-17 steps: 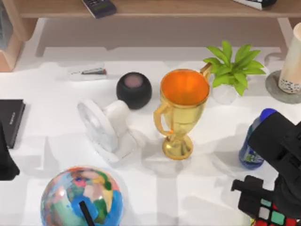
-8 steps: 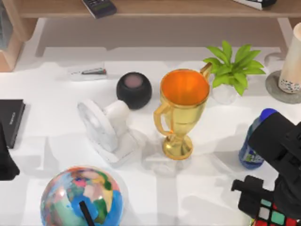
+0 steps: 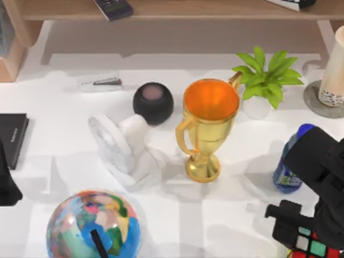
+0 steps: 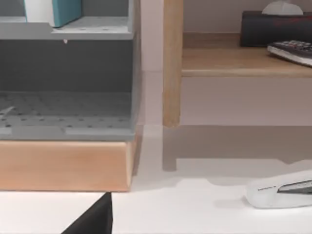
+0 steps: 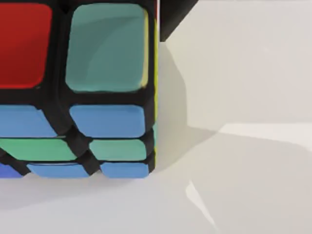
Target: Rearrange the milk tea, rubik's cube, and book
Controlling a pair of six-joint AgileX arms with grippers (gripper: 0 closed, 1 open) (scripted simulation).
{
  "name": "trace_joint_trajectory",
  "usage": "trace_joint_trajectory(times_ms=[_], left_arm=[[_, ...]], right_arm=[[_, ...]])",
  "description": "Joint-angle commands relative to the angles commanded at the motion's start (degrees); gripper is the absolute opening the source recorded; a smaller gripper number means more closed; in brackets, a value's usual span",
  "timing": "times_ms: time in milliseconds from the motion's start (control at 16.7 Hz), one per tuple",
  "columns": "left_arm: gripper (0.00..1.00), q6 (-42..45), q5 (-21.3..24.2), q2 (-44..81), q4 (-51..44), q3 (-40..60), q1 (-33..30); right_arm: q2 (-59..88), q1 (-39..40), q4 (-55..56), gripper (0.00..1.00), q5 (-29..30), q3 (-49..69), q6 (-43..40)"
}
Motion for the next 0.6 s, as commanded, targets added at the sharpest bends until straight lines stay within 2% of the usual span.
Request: trace_joint_trajectory(times_ms=[300, 600], left_arm=[[1.0, 0.0, 0.0, 0.0, 0.0, 0.0, 0.0], [1.0, 0.0, 0.0, 0.0, 0.0, 0.0, 0.0]], right_arm=[[-2.2, -0.1, -6.3, 0.0, 0.0, 4.1, -0.1], [-2.3, 0.0, -6.8, 0.0, 0.0, 4.5, -0.1]])
